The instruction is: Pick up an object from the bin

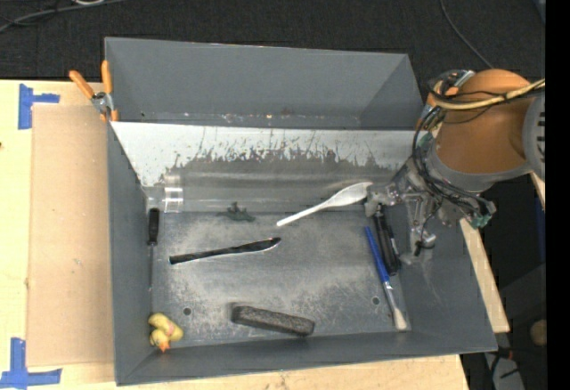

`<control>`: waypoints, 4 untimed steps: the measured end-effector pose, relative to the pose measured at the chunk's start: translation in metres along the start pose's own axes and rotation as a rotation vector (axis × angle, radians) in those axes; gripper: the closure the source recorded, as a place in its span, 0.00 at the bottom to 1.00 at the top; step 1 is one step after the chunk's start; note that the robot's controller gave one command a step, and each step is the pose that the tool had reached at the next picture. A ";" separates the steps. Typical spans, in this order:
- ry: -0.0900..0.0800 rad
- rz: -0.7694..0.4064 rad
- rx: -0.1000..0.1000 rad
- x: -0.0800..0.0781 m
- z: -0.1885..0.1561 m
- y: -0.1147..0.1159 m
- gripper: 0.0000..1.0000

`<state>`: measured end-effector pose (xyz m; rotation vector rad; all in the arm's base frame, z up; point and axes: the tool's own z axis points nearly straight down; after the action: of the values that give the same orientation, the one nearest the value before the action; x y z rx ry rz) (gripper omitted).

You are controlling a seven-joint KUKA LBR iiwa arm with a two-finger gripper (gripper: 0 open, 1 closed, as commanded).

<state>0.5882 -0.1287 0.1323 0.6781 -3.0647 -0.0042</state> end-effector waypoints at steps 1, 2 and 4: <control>-0.003 -0.533 0.002 -0.002 -0.016 -0.009 0.00; -0.011 -0.605 -0.012 -0.013 0.062 -0.006 0.00; -0.004 -1.095 0.005 -0.020 0.062 -0.004 1.00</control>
Offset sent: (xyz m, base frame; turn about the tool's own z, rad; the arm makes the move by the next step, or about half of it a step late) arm 0.0130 -0.0063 -0.0623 -0.6155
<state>0.6079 -0.1242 0.0698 2.1789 -2.2684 0.0007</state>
